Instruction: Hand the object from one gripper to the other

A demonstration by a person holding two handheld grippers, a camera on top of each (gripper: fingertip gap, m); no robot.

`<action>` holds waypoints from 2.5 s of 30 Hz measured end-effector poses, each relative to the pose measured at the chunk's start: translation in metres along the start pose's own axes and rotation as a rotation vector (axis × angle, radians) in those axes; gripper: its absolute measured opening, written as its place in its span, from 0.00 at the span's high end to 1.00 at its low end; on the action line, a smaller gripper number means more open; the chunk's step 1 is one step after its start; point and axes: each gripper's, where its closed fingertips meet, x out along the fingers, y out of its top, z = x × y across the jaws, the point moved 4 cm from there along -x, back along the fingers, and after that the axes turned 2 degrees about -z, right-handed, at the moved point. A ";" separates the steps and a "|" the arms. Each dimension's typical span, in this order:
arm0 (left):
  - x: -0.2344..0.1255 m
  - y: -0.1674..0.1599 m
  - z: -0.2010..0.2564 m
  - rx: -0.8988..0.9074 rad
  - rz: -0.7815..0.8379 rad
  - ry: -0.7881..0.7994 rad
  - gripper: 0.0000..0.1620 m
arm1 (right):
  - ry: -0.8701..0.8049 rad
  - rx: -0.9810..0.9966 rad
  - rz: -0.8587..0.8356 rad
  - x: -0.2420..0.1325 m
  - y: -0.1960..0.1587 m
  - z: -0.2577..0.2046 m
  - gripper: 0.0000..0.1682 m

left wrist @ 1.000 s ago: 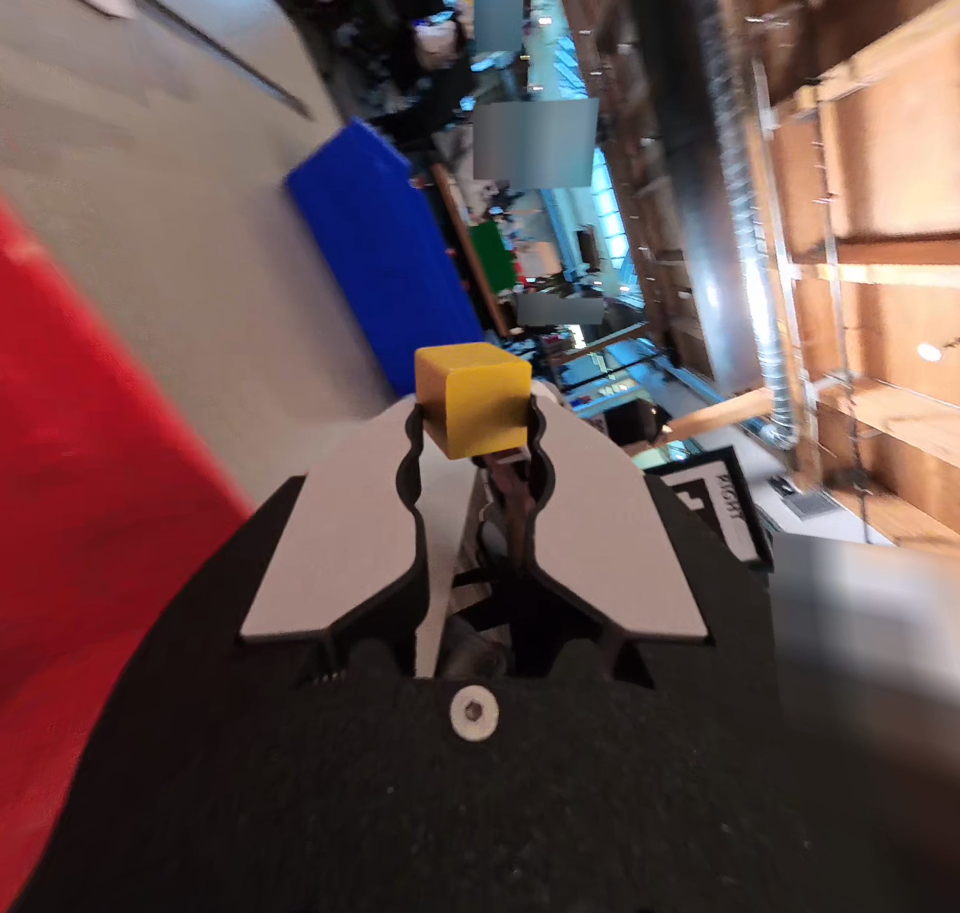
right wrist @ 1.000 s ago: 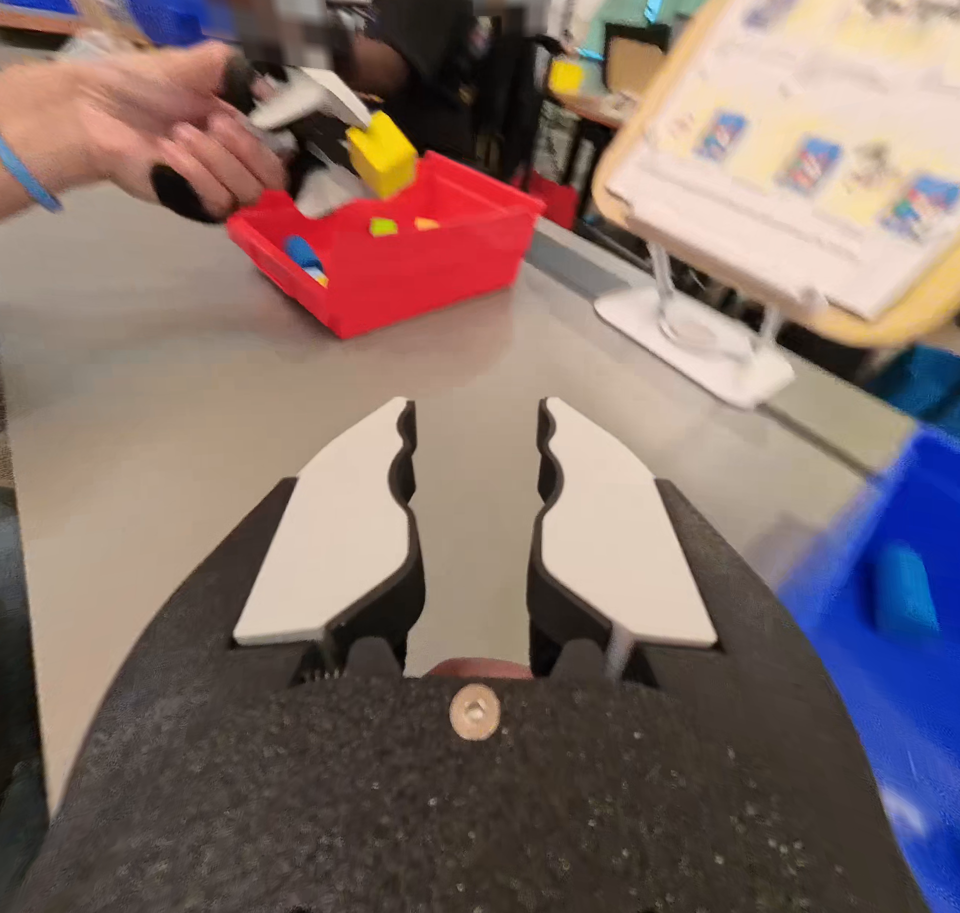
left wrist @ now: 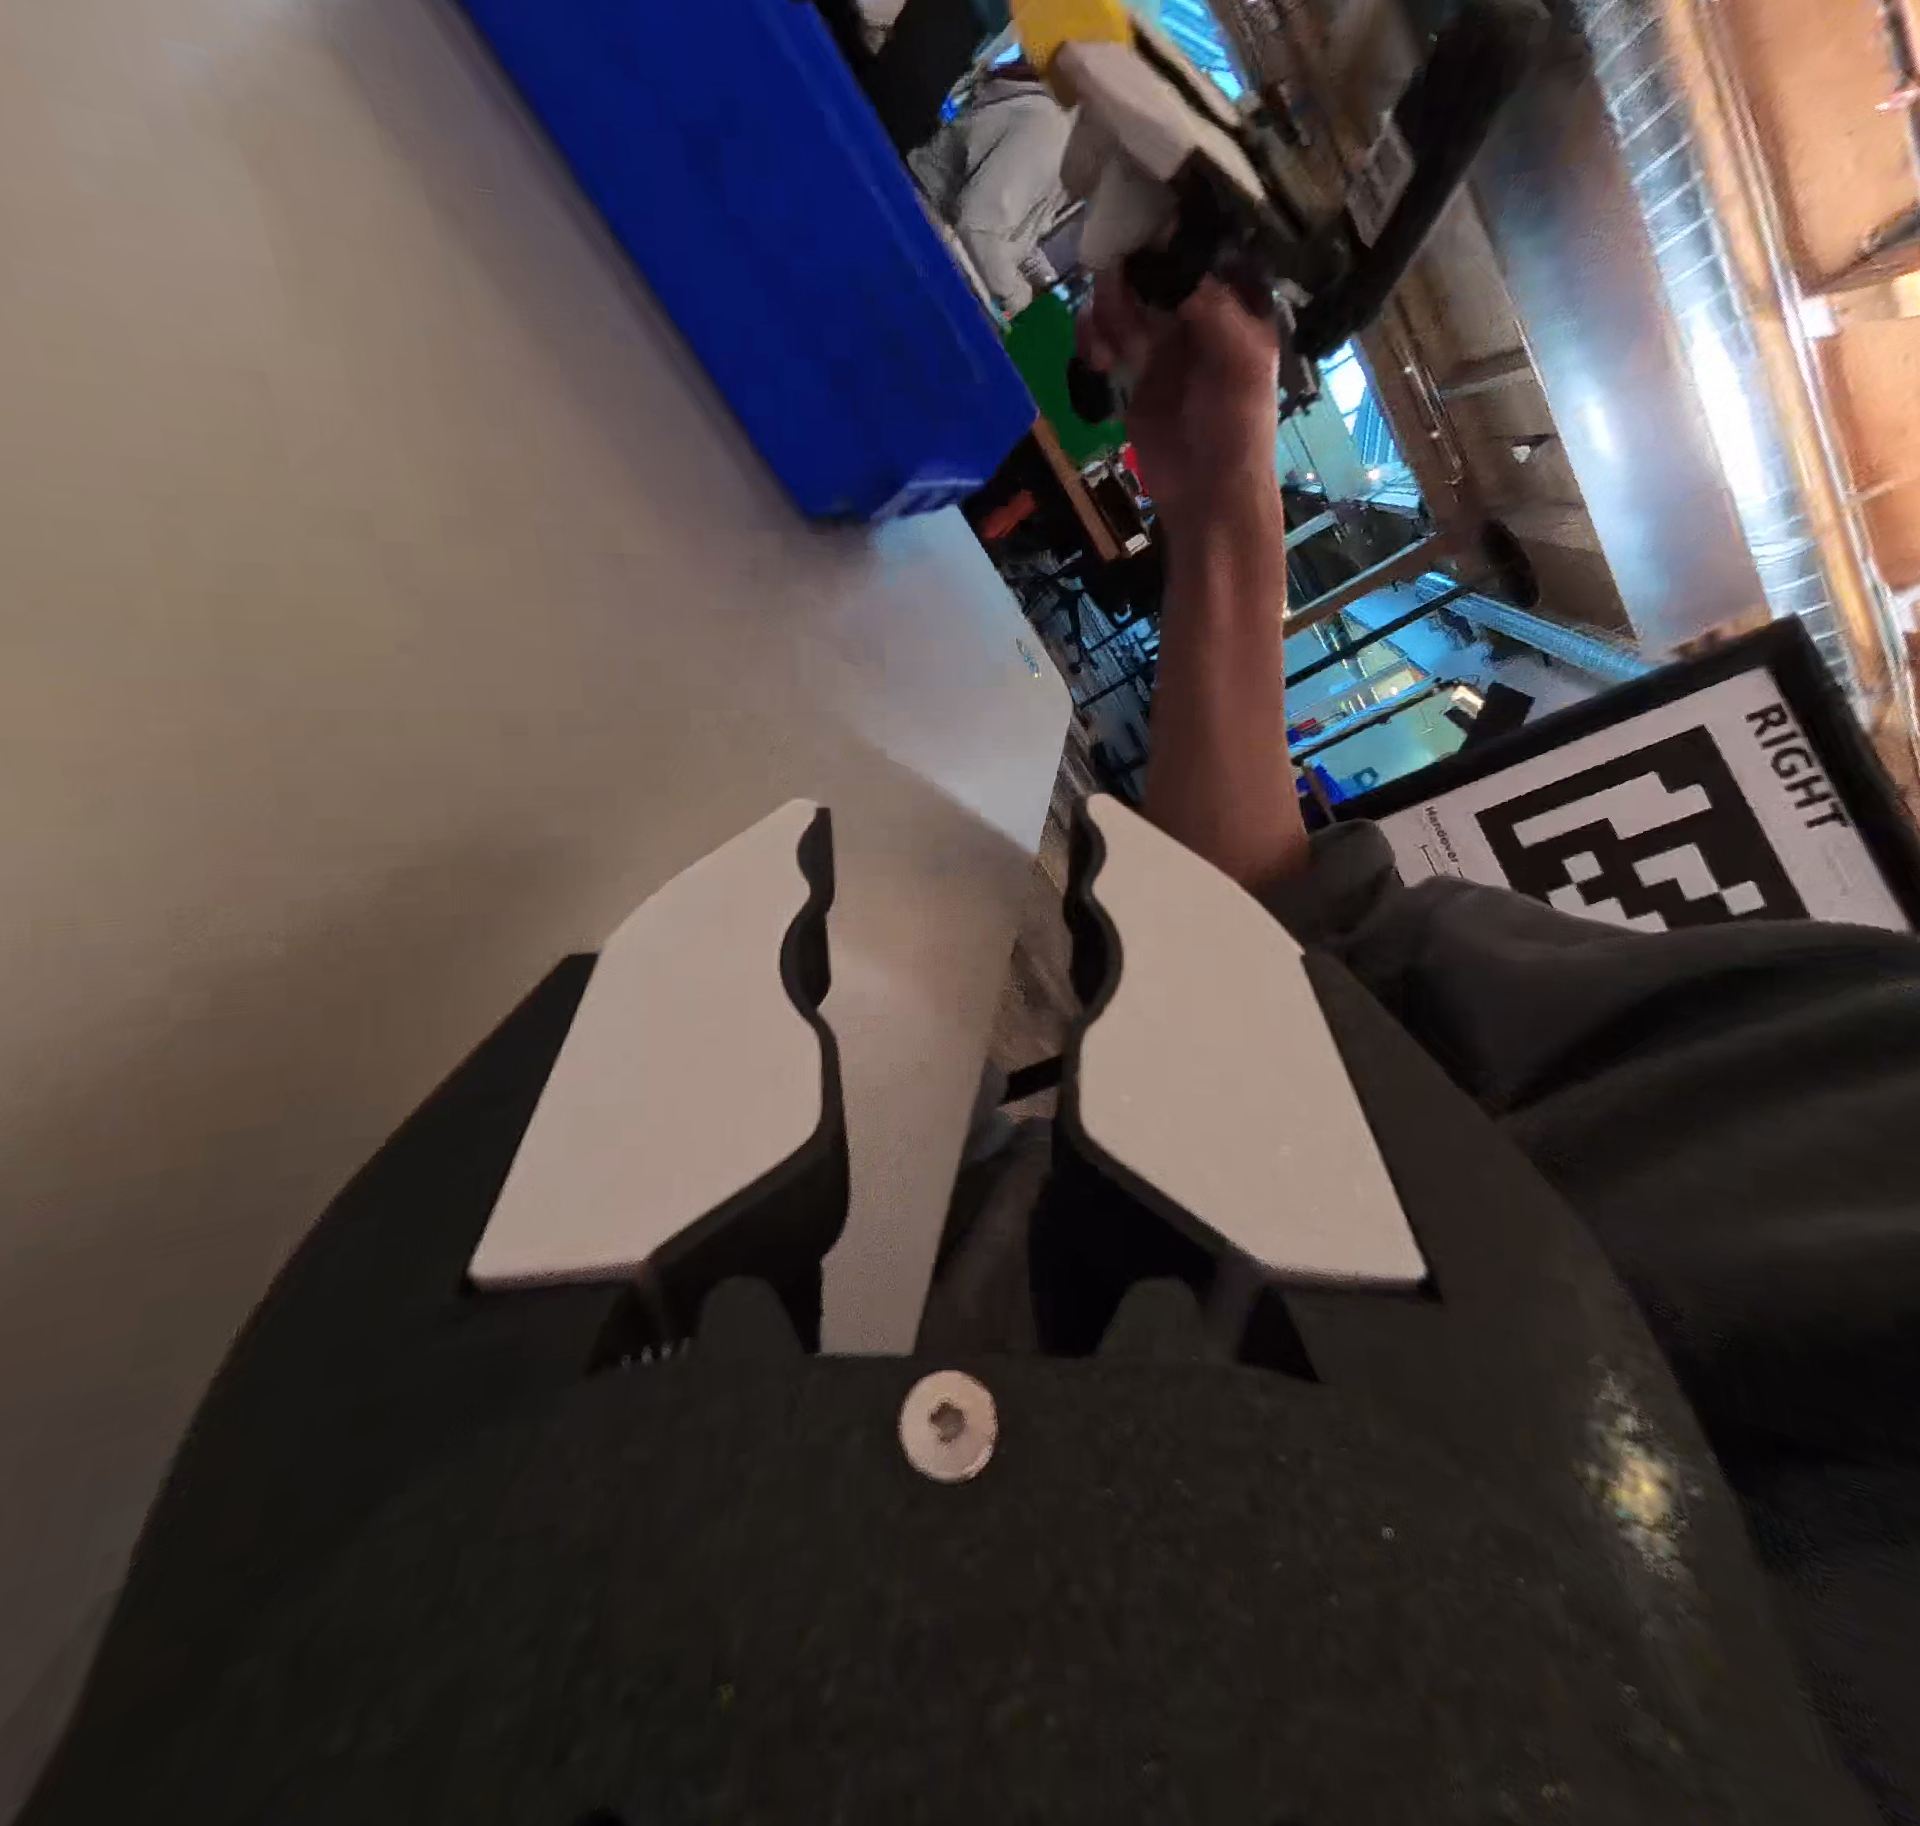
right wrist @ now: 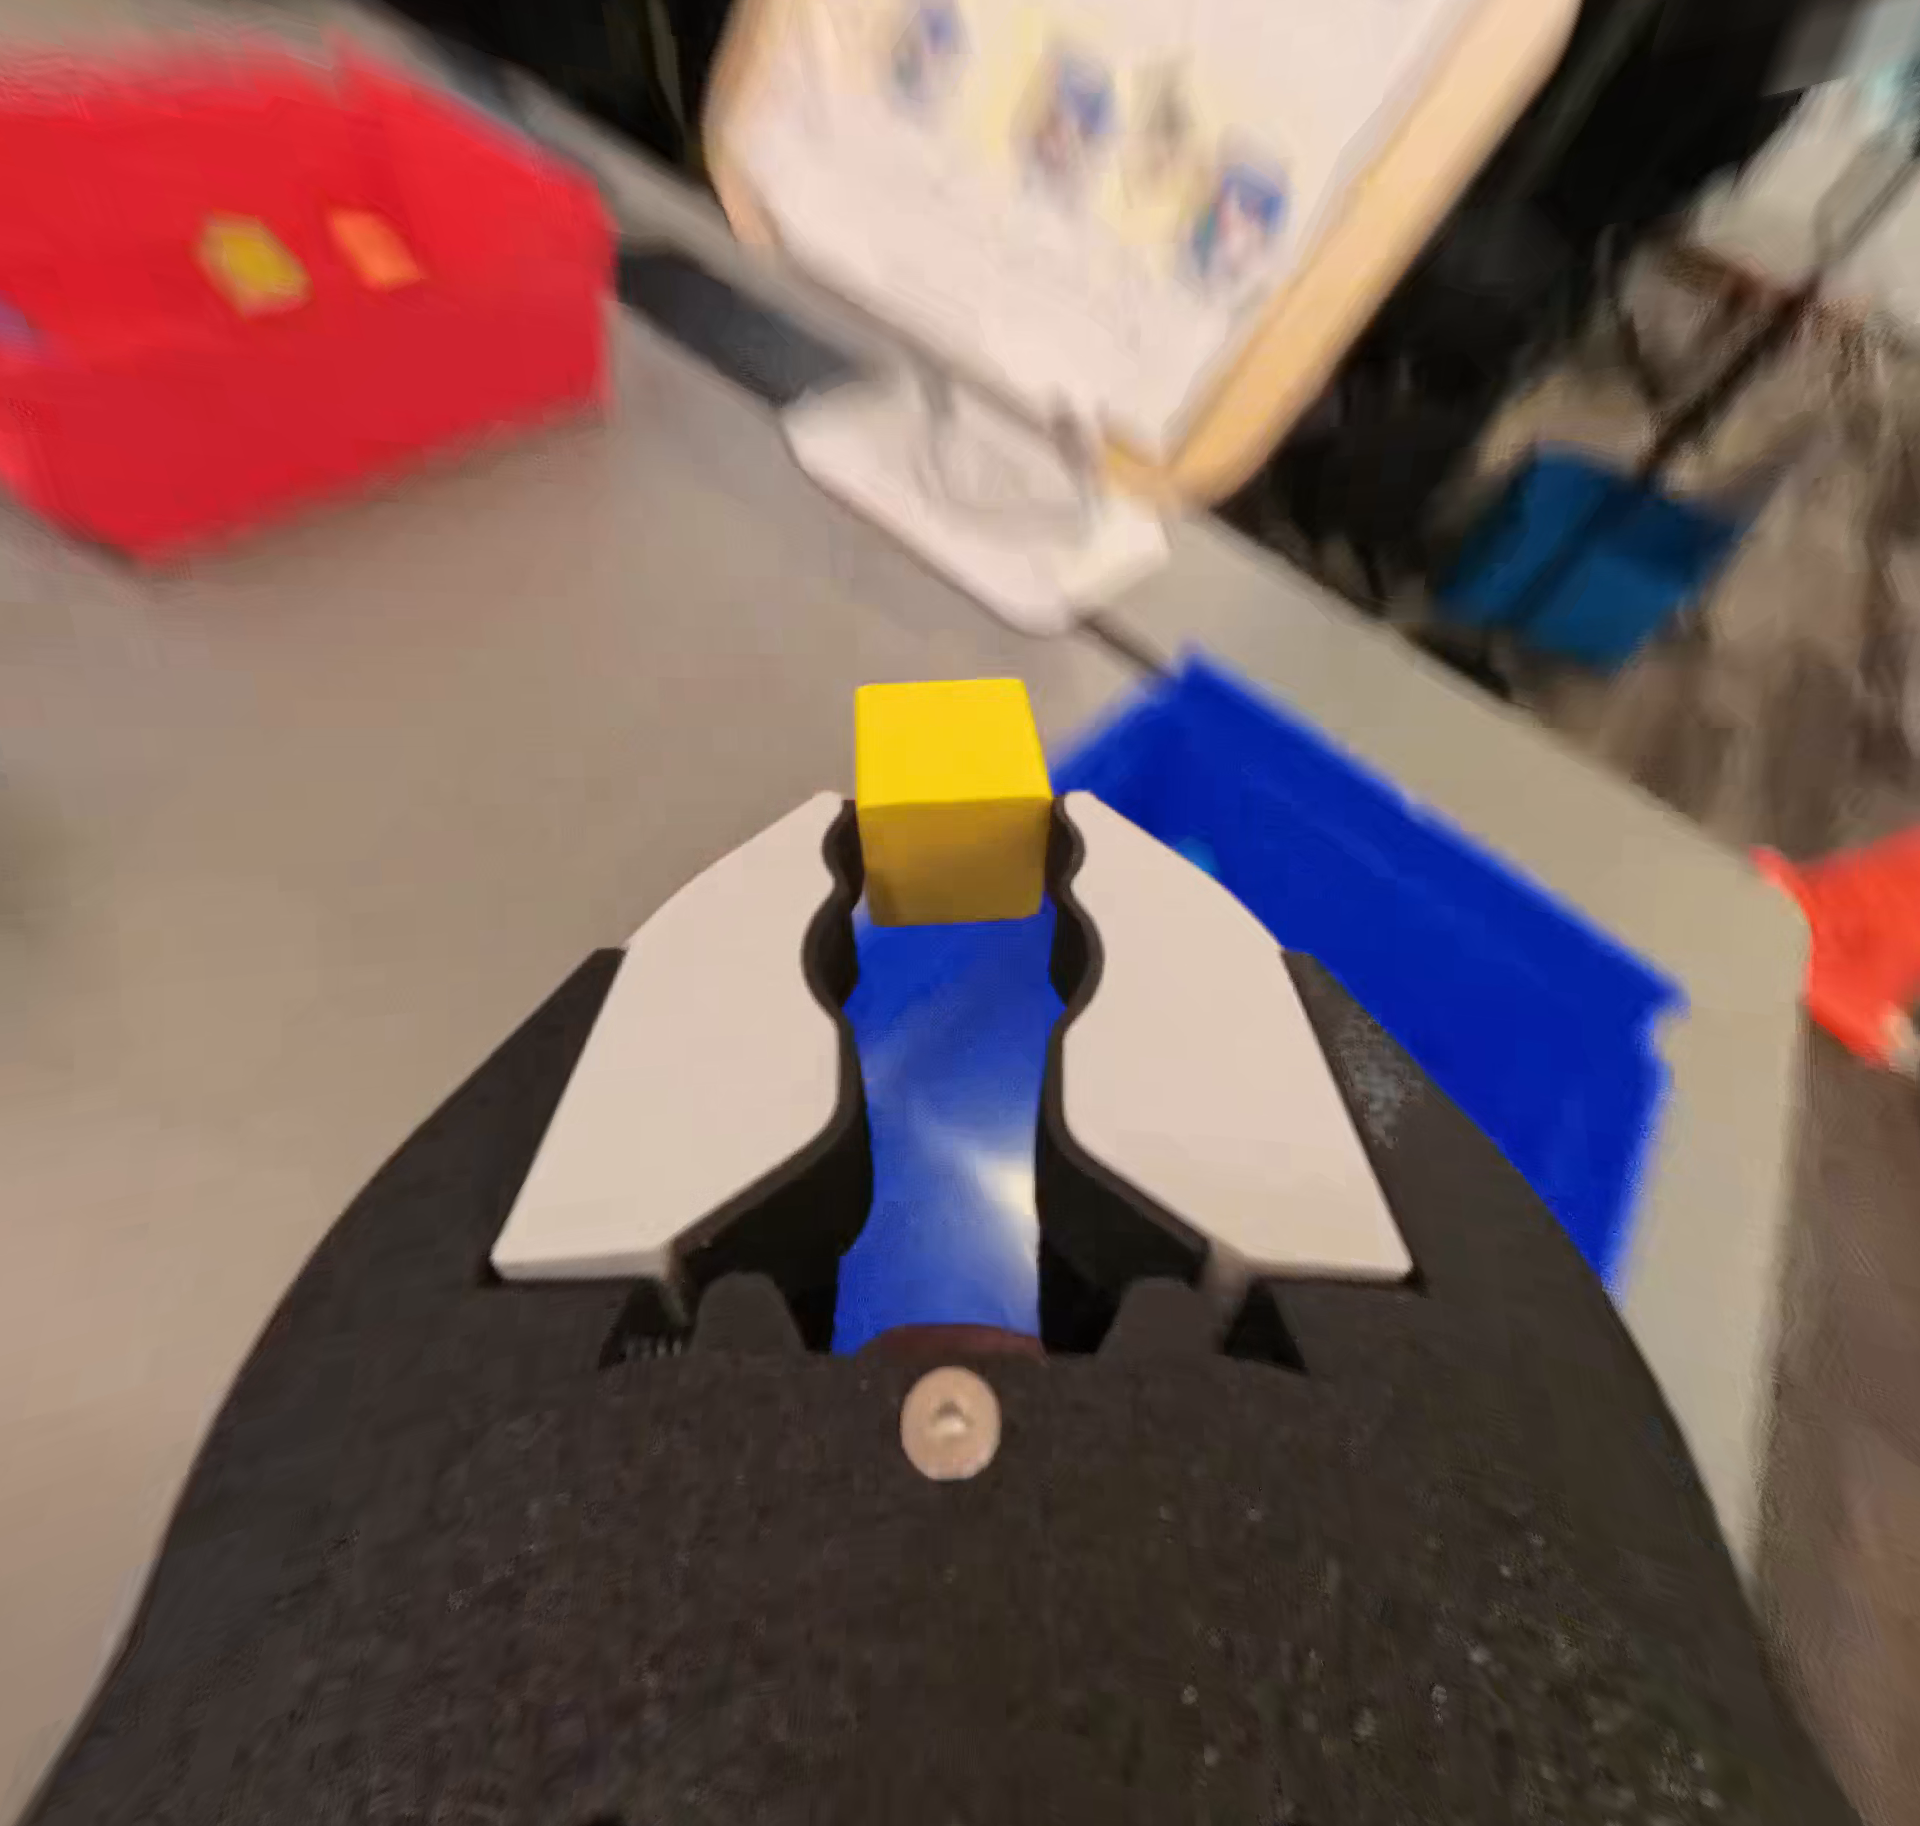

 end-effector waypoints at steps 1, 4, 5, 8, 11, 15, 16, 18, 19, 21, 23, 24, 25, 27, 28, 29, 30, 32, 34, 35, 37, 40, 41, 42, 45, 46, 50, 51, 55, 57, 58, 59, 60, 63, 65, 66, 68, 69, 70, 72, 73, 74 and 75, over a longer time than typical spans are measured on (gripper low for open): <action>-0.001 -0.004 0.003 -0.025 0.006 -0.022 0.74 | -0.025 -0.008 -0.128 0.005 -0.026 0.011 0.80; -0.003 -0.002 0.005 -0.041 0.026 -0.044 0.75 | -0.006 0.018 -0.389 0.023 -0.074 0.028 0.80; -0.003 -0.002 0.003 -0.019 0.013 -0.023 0.75 | -0.007 0.022 -0.419 0.030 -0.079 0.037 0.80; -0.001 -0.004 -0.007 0.036 -0.032 0.056 0.74 | -0.084 0.092 -0.516 0.053 -0.090 0.076 0.80; 0.001 -0.004 -0.001 0.042 -0.043 0.032 0.75 | -0.031 0.186 -0.623 0.085 -0.110 0.092 0.80; 0.003 -0.008 -0.002 0.080 -0.079 0.066 0.75 | 0.012 0.196 -0.732 0.110 -0.131 0.094 0.80; 0.003 -0.008 -0.002 0.086 -0.082 0.065 0.75 | 0.014 0.191 -0.739 0.112 -0.133 0.093 0.79; 0.003 -0.008 -0.001 0.090 -0.081 0.066 0.75 | 0.009 0.200 -0.742 0.110 -0.133 0.091 0.80; 0.003 -0.008 -0.001 0.089 -0.080 0.068 0.75 | 0.002 0.205 -0.751 0.108 -0.134 0.091 0.80; 0.003 -0.009 -0.002 0.082 -0.088 0.065 0.75 | -0.003 0.221 -0.769 0.104 -0.136 0.090 0.80; 0.002 -0.008 0.000 0.076 -0.079 0.058 0.75 | -0.004 0.244 -0.793 0.101 -0.139 0.091 0.80; 0.001 -0.007 0.001 0.077 -0.072 0.056 0.75 | -0.005 0.256 -0.808 0.099 -0.141 0.090 0.80; 0.001 -0.007 0.001 0.080 -0.071 0.057 0.75 | -0.007 0.261 -0.835 0.097 -0.144 0.090 0.80; 0.001 -0.009 0.001 0.093 -0.085 0.073 0.75 | -0.003 0.259 -0.872 0.096 -0.152 0.089 0.79; 0.001 -0.010 0.000 0.099 -0.092 0.084 0.75 | 0.001 0.275 -0.853 0.098 -0.150 0.089 0.80; 0.001 -0.011 0.000 0.105 -0.095 0.088 0.75 | 0.017 0.300 -0.852 0.100 -0.149 0.088 0.80; 0.002 -0.010 0.001 0.108 -0.095 0.088 0.75 | 0.013 0.307 -0.856 0.100 -0.149 0.089 0.80; 0.002 -0.010 0.003 0.112 -0.090 0.089 0.75 | 0.000 0.309 -0.863 0.100 -0.149 0.089 0.80; 0.000 -0.011 0.002 0.126 -0.088 0.106 0.74 | -0.038 0.296 -0.856 0.094 -0.144 0.091 0.73; -0.001 -0.010 0.002 0.136 -0.085 0.119 0.74 | -0.073 0.280 -0.829 0.087 -0.135 0.091 0.71; -0.007 -0.005 0.002 0.168 -0.074 0.147 0.74 | -0.177 0.238 -0.712 0.065 -0.107 0.088 0.70; -0.028 0.005 0.007 0.262 -0.088 0.217 0.72 | -0.228 0.202 -0.386 0.027 -0.056 0.041 0.66; -0.040 0.011 0.009 0.307 -0.100 0.251 0.71 | -0.174 0.209 -0.290 0.016 -0.047 0.012 0.66; -0.055 0.020 0.011 0.359 -0.108 0.299 0.71 | -0.097 0.228 -0.213 0.006 -0.043 -0.020 0.66; -0.109 0.054 0.008 0.549 -0.170 0.535 0.72 | 0.133 0.306 -0.108 -0.012 -0.059 -0.116 0.66; -0.127 0.066 0.004 0.599 -0.231 0.635 0.72 | 0.173 0.314 -0.104 -0.014 -0.071 -0.141 0.66; -0.183 0.104 -0.026 0.648 -0.604 0.988 0.71 | 0.261 0.269 -0.136 -0.015 -0.106 -0.207 0.66; -0.188 0.110 -0.034 0.650 -0.703 1.013 0.71 | 0.267 0.231 -0.143 -0.014 -0.109 -0.215 0.66; -0.201 0.138 -0.068 0.879 -1.039 1.094 0.71 | 0.320 0.168 -0.120 -0.011 -0.107 -0.231 0.66; -0.204 0.152 -0.084 0.927 -1.148 1.072 0.71 | 0.332 0.198 -0.116 -0.010 -0.108 -0.230 0.66; -0.204 0.157 -0.090 0.934 -1.175 1.032 0.70 | 0.337 0.220 -0.123 -0.011 -0.110 -0.228 0.66; -0.202 0.160 -0.096 0.940 -1.197 0.982 0.70 | 0.346 0.246 -0.126 -0.012 -0.112 -0.226 0.66; -0.202 0.162 -0.101 0.954 -1.227 0.944 0.70 | 0.351 0.272 -0.118 -0.013 -0.112 -0.223 0.67; -0.205 0.161 -0.120 1.048 -1.358 0.875 0.70 | 0.350 0.313 -0.088 -0.018 -0.110 -0.215 0.67; -0.204 0.155 -0.130 1.099 -1.429 0.827 0.71 | 0.351 0.330 -0.075 -0.019 -0.108 -0.210 0.67; -0.203 0.152 -0.134 1.109 -1.466 0.804 0.72 | 0.351 0.341 -0.070 -0.019 -0.108 -0.209 0.67; -0.199 0.147 -0.141 1.100 -1.534 0.767 0.72 | 0.352 0.360 -0.080 -0.017 -0.111 -0.207 0.67; -0.197 0.144 -0.143 1.088 -1.559 0.750 0.72 | 0.349 0.362 -0.088 -0.016 -0.112 -0.207 0.67; -0.195 0.142 -0.147 1.079 -1.583 0.738 0.72 | 0.346 0.361 -0.089 -0.016 -0.112 -0.207 0.67; -0.197 0.138 -0.156 1.081 -1.655 0.736 0.73 | 0.358 0.365 -0.089 -0.015 -0.112 -0.208 0.67; -0.199 0.136 -0.162 1.085 -1.696 0.744 0.73 | 0.365 0.370 -0.090 -0.015 -0.112 -0.209 0.67; -0.200 0.134 -0.167 1.078 -1.728 0.746 0.75 | 0.369 0.373 -0.092 -0.014 -0.112 -0.210 0.67; -0.200 0.132 -0.170 1.071 -1.750 0.744 0.80 | 0.373 0.372 -0.095 -0.015 -0.112 -0.211 0.67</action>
